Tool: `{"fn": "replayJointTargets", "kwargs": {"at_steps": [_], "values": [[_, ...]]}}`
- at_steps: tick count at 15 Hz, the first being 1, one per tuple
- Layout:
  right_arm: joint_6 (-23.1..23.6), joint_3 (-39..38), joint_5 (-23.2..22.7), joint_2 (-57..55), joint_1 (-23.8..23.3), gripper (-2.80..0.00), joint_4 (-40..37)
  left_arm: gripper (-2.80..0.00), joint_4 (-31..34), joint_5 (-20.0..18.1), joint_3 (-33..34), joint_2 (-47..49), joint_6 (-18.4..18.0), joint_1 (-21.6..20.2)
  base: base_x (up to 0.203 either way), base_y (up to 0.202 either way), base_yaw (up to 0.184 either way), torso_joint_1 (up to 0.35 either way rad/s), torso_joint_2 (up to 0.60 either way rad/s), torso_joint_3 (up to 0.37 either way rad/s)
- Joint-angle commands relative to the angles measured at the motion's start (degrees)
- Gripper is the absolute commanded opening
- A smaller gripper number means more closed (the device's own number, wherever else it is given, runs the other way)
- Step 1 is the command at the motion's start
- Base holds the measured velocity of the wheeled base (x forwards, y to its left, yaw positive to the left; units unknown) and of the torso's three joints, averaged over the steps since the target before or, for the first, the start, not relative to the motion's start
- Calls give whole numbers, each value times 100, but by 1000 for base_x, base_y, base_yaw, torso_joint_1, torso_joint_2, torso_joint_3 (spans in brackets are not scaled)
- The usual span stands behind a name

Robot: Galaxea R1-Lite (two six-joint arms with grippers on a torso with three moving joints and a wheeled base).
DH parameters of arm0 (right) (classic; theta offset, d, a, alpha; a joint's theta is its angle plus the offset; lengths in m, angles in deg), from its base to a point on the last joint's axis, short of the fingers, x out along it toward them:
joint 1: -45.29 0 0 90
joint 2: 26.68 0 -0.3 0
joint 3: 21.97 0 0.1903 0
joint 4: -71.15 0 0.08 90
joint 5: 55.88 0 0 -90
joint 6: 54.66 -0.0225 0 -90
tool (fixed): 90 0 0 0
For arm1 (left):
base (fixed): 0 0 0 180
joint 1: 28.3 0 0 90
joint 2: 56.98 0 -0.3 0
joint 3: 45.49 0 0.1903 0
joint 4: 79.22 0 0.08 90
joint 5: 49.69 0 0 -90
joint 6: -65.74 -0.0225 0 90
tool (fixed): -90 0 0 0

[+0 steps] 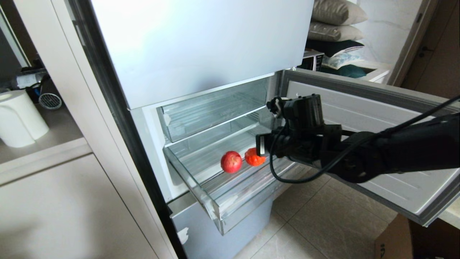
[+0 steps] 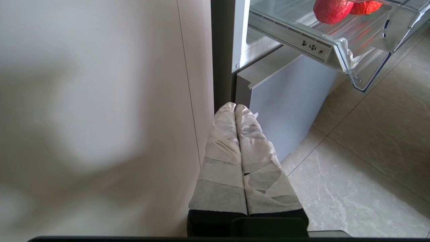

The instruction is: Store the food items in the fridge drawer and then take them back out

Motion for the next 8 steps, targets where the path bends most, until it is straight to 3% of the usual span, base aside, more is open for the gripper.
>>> {"fn": "replayJointTargets", "kwargs": {"at_steps": [1,5,8], "values": [[-10,-1450,131,1611,125,-280,-39,-280,10,2,0,9,-2,-2,0,0,0,0,0,0],[-72,-3170,408,2276,237,-280,-380,-280,8,2,0,9,-2,-2,0,0,0,0,0,0],[-218,-3201,437,1498,237,-280,-299,-280,10,2,0,9,-3,-2,0,0,0,0,0,0]]}}
